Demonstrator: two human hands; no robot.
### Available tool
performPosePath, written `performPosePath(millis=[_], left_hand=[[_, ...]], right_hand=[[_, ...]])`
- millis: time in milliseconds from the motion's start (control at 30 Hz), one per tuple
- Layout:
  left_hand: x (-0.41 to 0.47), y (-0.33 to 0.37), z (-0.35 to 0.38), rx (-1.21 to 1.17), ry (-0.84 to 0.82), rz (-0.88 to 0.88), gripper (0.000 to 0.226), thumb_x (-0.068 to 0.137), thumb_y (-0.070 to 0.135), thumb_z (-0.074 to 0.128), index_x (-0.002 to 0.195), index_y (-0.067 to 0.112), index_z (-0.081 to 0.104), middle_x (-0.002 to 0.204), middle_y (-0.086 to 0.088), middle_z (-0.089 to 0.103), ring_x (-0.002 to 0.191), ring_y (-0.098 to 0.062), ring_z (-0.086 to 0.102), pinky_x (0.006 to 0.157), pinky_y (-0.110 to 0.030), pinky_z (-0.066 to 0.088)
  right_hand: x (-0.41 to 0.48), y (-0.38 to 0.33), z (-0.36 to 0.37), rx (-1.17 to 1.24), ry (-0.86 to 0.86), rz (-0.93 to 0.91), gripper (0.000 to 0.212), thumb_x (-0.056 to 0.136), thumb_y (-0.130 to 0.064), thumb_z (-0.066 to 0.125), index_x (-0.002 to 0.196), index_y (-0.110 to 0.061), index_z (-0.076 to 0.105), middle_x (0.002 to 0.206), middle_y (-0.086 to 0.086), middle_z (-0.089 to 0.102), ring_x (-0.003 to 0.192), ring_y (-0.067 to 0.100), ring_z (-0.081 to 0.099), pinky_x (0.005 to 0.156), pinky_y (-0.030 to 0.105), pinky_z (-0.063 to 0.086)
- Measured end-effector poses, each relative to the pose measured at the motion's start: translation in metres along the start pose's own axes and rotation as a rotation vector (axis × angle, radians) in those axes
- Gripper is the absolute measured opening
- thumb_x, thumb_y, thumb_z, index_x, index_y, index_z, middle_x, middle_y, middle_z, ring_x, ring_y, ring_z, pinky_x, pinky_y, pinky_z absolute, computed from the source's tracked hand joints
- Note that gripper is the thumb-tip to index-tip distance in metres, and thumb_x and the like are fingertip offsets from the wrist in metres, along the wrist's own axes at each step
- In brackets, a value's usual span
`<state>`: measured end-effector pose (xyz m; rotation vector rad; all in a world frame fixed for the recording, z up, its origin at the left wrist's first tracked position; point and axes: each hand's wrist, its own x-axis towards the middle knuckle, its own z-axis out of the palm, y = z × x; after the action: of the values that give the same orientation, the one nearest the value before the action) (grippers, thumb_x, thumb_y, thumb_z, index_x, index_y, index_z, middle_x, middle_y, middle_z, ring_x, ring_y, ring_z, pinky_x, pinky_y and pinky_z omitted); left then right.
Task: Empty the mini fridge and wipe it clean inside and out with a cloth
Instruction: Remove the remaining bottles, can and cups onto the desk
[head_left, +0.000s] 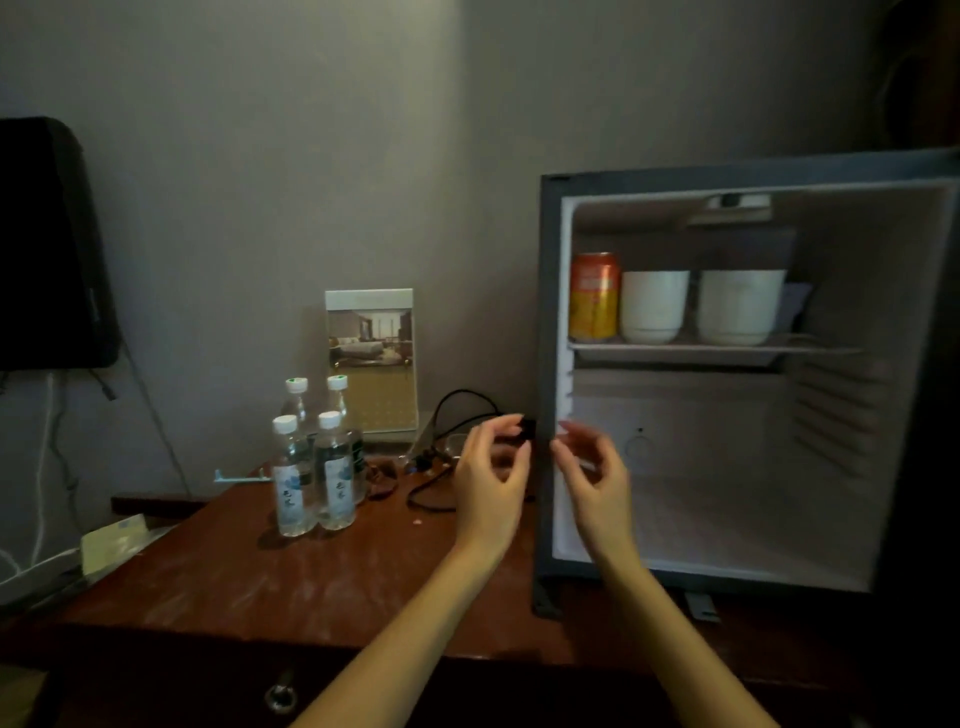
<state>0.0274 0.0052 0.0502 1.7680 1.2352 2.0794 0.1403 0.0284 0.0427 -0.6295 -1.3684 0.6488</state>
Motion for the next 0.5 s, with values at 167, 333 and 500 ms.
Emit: performPosePath(millis=[167, 333, 500], left_hand=[[0.043, 0.034, 0.068, -0.062, -0.17, 0.083, 0.035, 0.089, 0.008, 0.065, 0.119, 0.024, 0.056, 0.116, 0.004, 0.058, 0.099, -0.005, 0.061, 0.083, -0.023, 0.054], [0.08, 0.053, 0.123, -0.031, -0.287, 0.109, 0.045, 0.088, 0.007, 0.066, 0.13, 0.019, 0.054, 0.127, 0.001, 0.057, 0.111, -0.009, 0.058, 0.093, -0.031, 0.053], [0.095, 0.069, 0.159, 0.061, -0.405, 0.137, 0.048, 0.092, 0.009, 0.061, 0.136, 0.021, 0.048, 0.136, 0.0, 0.048, 0.124, -0.013, 0.047, 0.1, -0.019, 0.039]], right_hand=[[0.053, -0.028, -0.071, -0.066, 0.145, -0.088, 0.024, 0.091, -0.012, 0.063, 0.114, -0.017, 0.058, 0.101, -0.01, 0.063, 0.091, -0.005, 0.061, 0.077, 0.01, 0.048], [0.104, -0.037, -0.125, -0.129, 0.268, -0.12, 0.029, 0.089, -0.013, 0.067, 0.116, -0.014, 0.057, 0.098, -0.004, 0.063, 0.09, 0.002, 0.06, 0.077, 0.01, 0.047], [0.151, -0.047, -0.156, -0.218, 0.333, -0.122, 0.041, 0.088, -0.015, 0.069, 0.123, -0.007, 0.051, 0.115, 0.012, 0.057, 0.102, 0.016, 0.056, 0.091, 0.026, 0.048]])
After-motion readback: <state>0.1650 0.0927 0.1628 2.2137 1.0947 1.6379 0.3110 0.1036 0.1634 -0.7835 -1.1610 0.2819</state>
